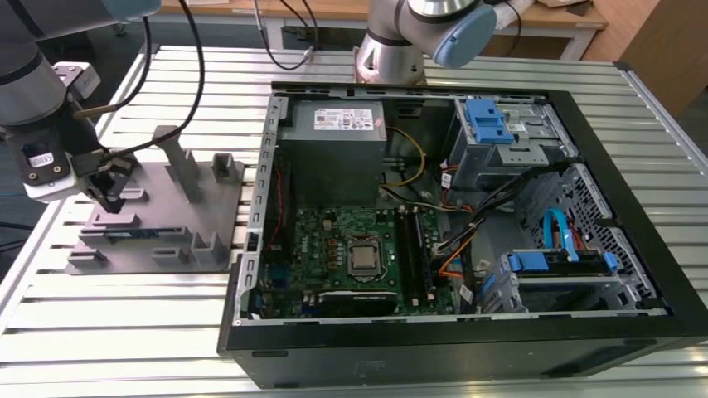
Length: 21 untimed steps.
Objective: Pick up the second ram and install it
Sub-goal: 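Reach for the second ram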
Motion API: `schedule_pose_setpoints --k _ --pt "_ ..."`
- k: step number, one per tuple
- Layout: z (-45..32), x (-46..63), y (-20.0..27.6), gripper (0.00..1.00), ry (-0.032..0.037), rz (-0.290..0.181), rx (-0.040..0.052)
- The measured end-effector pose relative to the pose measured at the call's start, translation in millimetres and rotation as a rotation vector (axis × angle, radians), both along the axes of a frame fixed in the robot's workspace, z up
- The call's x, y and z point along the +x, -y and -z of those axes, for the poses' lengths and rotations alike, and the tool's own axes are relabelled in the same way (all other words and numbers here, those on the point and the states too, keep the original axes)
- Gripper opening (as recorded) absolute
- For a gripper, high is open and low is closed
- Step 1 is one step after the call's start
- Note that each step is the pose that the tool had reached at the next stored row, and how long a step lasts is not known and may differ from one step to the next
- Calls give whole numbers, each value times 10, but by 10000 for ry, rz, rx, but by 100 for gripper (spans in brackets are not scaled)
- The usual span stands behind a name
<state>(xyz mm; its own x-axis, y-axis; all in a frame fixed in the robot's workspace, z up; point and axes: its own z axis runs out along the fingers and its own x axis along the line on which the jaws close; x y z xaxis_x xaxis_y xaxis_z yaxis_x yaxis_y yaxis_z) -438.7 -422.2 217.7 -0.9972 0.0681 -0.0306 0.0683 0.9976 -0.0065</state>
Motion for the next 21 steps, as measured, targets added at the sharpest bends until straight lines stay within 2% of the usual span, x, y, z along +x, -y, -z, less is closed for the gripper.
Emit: schedule_pose_setpoints --k 2,8,13,18,21 --pt "0 6 0 11 0 -1 -1" --pt "0 133 9 11 -6 -1 -1" --pt "0 189 116 11 -10 -1 -3" --pt "4 302 176 11 -21 0 -2" --pt "7 327 231 11 -22 0 -3"
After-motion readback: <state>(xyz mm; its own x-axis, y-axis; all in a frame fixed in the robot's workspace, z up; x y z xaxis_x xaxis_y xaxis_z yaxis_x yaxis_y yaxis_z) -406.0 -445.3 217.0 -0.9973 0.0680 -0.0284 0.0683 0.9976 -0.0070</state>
